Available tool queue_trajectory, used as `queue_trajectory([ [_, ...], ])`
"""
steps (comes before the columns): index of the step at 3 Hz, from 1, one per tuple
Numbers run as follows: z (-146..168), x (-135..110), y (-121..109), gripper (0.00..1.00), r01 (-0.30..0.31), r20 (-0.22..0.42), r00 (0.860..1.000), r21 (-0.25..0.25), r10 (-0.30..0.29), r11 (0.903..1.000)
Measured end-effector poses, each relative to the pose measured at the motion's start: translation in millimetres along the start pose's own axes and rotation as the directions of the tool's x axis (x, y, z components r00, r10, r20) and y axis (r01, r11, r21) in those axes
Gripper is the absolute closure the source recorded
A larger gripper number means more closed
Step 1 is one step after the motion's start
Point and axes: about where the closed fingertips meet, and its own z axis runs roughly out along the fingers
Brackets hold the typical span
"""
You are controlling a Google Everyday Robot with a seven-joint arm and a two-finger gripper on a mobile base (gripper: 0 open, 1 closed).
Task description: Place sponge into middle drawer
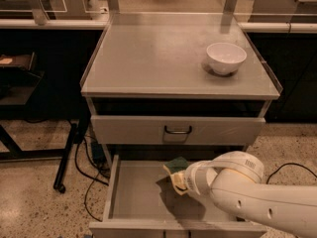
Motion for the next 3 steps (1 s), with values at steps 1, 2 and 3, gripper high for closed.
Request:
queue_trajectory([
  [1,0,-2,-1,1.0,0.006,0.007,1.0,0.007,-0.006,1.0],
  [2,19,-8,-7,1.0,-0.01,0.018,1.0,-0.012,0.011,0.9999],
  [3,79,-18,-13,1.0,-0.004,0.036,0.999,-0.05,0.006,0.9988],
])
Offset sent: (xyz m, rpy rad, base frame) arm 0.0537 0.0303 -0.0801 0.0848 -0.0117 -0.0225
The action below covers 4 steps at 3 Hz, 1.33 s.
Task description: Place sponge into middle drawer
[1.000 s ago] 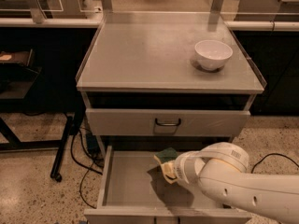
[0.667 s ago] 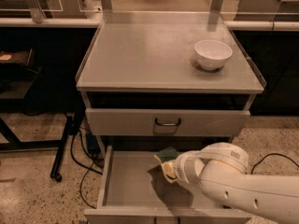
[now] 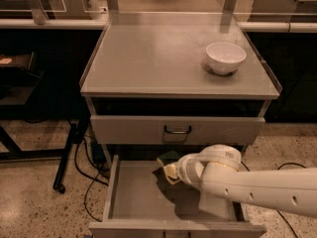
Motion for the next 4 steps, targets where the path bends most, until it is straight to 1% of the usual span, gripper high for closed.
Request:
queue_trajectory([
  [1,4,6,-3,1.0,-0.011,-0.011,1.0,0.002,0.011,0.9999],
  [2,23,34,-16,1.0,-0.057,-0.058,0.997,0.014,0.058,0.9982],
  [3,37,67,-27,1.0,-0.106,-0.104,0.989,0.03,0.109,0.9939],
  [4,42,124,-21,1.0,-0.14,-0.19,0.971,0.031,0.143,0.9897],
])
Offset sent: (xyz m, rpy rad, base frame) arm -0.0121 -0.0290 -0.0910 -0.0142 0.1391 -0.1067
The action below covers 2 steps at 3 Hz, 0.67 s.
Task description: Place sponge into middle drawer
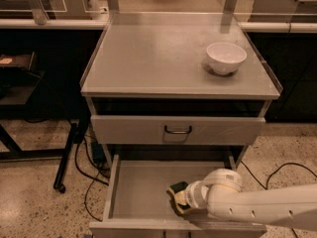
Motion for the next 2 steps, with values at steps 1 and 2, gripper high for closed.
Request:
queue_trajectory([
  [1,0.0,0.0,0.0,1.0,0.0,0.0,1.0,0.0,0.0,1.0],
  [2,8.7,-1.0,-2.5,1.0,-0.026,0.018,0.999,-0.012,0.026,0.9996],
])
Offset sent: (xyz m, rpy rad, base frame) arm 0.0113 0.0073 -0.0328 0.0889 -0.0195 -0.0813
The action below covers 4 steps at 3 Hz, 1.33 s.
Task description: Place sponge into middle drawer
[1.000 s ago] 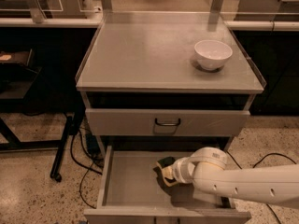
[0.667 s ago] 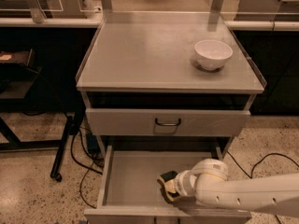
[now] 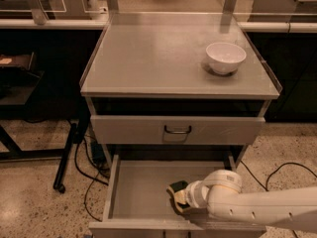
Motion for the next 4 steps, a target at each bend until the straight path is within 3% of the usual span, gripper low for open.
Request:
queue_trajectory([
  [2,22.7,-6.2,-8.6,1.0,-0.021,0.049,0.999,0.001,0.021,0.9998],
  [3,22.9,-6.1,-8.4,0.8,-0.016,0.049,0.999,0.001,0.016,0.9999],
  [4,23.0,-6.1,-8.4,0.49,-0.016,0.049,0.999,0.001,0.016,0.9999],
])
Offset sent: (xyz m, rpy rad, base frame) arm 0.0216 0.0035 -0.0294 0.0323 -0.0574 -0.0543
